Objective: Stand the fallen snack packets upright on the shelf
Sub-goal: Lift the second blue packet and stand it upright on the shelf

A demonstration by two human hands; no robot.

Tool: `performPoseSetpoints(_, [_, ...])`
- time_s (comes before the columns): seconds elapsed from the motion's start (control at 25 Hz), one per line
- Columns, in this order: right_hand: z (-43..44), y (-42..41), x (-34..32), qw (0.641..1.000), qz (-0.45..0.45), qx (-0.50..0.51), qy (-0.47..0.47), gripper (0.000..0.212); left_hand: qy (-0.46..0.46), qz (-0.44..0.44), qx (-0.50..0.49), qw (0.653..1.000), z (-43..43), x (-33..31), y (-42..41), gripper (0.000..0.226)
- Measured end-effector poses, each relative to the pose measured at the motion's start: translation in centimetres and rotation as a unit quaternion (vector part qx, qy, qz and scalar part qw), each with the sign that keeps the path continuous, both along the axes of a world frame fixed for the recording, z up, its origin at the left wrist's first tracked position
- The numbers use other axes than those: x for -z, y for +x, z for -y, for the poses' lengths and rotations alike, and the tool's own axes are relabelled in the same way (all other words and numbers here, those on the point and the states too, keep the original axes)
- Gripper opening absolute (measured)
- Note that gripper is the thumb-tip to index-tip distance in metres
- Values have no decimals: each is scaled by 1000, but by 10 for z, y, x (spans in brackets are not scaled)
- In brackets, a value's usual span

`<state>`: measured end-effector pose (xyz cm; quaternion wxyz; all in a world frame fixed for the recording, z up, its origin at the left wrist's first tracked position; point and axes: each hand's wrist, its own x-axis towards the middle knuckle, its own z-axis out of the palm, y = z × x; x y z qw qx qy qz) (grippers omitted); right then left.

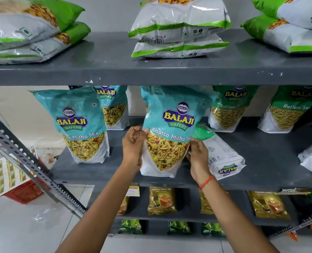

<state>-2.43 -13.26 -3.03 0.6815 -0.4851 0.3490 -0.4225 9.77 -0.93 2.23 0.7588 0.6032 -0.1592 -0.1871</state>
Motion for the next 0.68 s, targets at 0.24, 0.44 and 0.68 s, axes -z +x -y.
performPoseSetpoints(0.24, [-25, -50, -35, 972, -115, 14, -202, 19, 0, -116, 53, 992, -43, -6, -10, 8])
performPoseSetpoints(0.44, [-27, -58, -37, 982, -88, -9, -168, 17, -29, -95, 90, 991, -58, -13, -21, 9])
performPoseSetpoints(0.68, [-21, -11, -23, 966, -117, 2, -230, 14, -8, -79, 13, 997, -41, 6, 9, 9])
